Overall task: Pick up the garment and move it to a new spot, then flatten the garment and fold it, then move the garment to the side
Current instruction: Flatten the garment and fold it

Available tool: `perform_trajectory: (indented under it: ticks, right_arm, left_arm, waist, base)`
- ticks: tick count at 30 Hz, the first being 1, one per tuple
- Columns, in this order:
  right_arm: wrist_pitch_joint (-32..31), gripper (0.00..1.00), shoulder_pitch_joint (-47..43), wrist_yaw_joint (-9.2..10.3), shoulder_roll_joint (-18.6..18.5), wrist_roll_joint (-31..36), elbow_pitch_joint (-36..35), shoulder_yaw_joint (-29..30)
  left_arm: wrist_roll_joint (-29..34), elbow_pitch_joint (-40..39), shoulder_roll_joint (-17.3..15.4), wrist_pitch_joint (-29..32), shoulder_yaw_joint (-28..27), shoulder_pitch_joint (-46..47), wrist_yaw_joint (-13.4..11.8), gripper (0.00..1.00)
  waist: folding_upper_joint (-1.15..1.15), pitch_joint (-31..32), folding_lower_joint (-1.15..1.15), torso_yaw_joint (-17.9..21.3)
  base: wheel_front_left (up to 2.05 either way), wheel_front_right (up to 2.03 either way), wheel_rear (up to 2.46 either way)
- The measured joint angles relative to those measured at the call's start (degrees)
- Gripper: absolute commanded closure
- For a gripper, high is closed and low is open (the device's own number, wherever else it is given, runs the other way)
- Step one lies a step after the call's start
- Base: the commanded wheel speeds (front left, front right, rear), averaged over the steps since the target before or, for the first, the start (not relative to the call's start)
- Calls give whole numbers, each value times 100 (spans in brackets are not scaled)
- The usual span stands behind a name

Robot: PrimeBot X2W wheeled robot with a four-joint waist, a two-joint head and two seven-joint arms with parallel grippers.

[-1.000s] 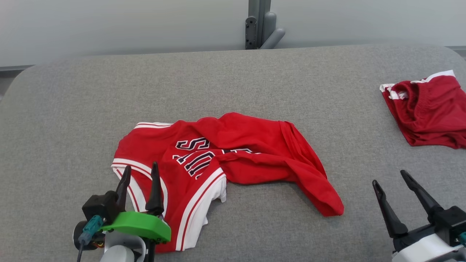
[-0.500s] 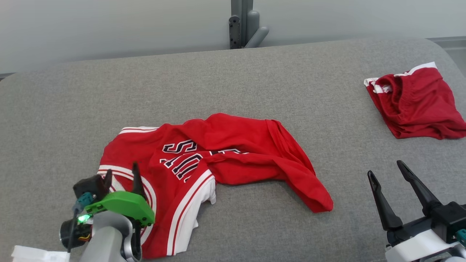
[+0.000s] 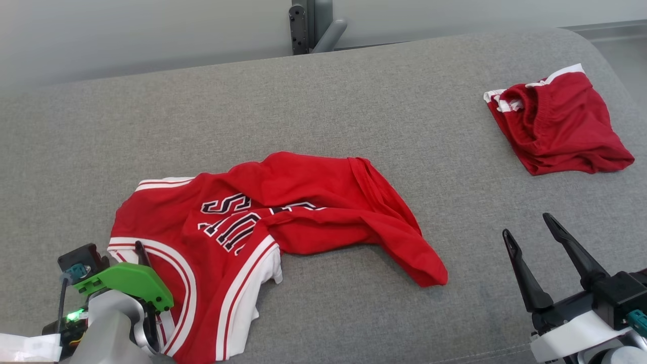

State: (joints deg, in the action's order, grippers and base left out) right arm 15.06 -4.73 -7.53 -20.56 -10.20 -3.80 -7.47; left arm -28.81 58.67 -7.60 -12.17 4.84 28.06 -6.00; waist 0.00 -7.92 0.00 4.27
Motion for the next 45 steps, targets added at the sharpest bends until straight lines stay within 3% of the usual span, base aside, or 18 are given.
perform_trajectory:
  ticks: [3, 5, 6, 7, 11, 16, 24, 32, 45]
  right_arm:
    - [0, 0, 35, 0, -24, 0, 0, -27]
    - [0, 0, 47, 0, -42, 9, -2, -43]
    - [0, 0, 53, 0, -45, 21, -4, -49]
    - [0, 0, 69, 0, -46, 26, -5, -58]
    - [0, 0, 120, 0, -42, 71, -49, -66]
    - [0, 0, 155, 0, 115, 186, -156, 144]
    - [0, 0, 195, 0, 491, 302, -345, 483]
    - [0, 0, 420, 0, 675, 336, -398, 456]
    - [0, 0, 936, 0, 817, 325, -361, 73]
  left_arm:
    - [-47, 280, -59, -27, -46, 137, 18, 0]
    - [-89, 501, -58, -32, -24, 266, 183, 0]
    - [-90, 553, -59, -41, -7, 303, 263, 57]
    - [-91, 616, -59, -55, -2, 339, 320, 100]
    - [-77, 767, -43, -130, 108, 487, 501, 100]
    - [109, 470, -70, -261, 181, 683, 532, 100]
    - [781, -1277, -197, -280, 74, 774, 446, 100]
    - [1445, -2324, -208, -283, -53, 1246, 356, 100]
    - [1927, -1842, 121, -287, -292, 2104, 225, 100]
  waist:
    - [0, -35, 0, 59]
    - [0, -64, 0, 95]
    - [0, -73, 0, 104]
    - [0, -81, 0, 111]
    - [0, -115, 0, 129]
    - [0, -147, 0, 126]
    - [0, -208, 0, 124]
    - [0, -455, 0, 213]
    - [0, -1141, 0, 618]
  base:
    - [0, 0, 0]
    - [0, 0, 0]
    - [0, 0, 0]
    - [0, 0, 0]
    - [0, 0, 0]
    - [0, 0, 0]
    - [0, 0, 0]
    - [0, 0, 0]
    - [0, 0, 0]
